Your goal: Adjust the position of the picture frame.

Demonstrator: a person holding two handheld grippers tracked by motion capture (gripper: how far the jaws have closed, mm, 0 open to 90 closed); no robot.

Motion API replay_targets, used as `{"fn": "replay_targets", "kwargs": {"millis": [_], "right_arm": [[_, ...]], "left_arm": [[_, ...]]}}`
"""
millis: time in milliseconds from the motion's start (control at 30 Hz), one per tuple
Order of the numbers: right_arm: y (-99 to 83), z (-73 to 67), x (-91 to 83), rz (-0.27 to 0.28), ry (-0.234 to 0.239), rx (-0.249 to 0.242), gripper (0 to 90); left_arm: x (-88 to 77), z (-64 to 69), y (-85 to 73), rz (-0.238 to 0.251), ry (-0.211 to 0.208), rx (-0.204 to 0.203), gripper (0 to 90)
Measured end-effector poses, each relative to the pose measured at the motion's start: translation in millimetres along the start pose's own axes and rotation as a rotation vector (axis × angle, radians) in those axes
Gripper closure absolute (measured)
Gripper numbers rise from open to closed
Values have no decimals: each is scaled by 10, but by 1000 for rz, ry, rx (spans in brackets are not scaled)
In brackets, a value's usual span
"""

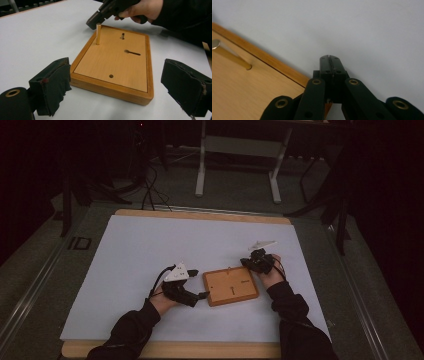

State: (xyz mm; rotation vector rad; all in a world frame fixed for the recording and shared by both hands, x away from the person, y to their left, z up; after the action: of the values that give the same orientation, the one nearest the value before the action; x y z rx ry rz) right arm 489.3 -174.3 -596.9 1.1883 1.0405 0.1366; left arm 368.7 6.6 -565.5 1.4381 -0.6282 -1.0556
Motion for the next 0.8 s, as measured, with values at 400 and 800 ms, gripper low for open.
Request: {"fn": "replay_targets", "kwargs": {"millis": [400,800], "right_arm": [[-134,-104,-171,32,18,35,900],[-214,-199,-277,41,30,19,900]], "left_arm": [[6,18,13,-13,-10,17,94],[50,70,33,-15,-24,49,99]]}}
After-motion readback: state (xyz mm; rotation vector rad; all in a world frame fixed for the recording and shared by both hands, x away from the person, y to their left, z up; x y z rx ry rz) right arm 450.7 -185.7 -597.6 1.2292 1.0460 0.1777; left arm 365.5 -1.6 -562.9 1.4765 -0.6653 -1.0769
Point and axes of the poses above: each handheld gripper's, and its own axes: x roughly forward along the jaws, y roughly out of its top, z roughly to its right, the point moved 10 cm from there along x, roughly forward along the jaws, and after that the axes turned 10 degrees about z, right-handed, at the moved point
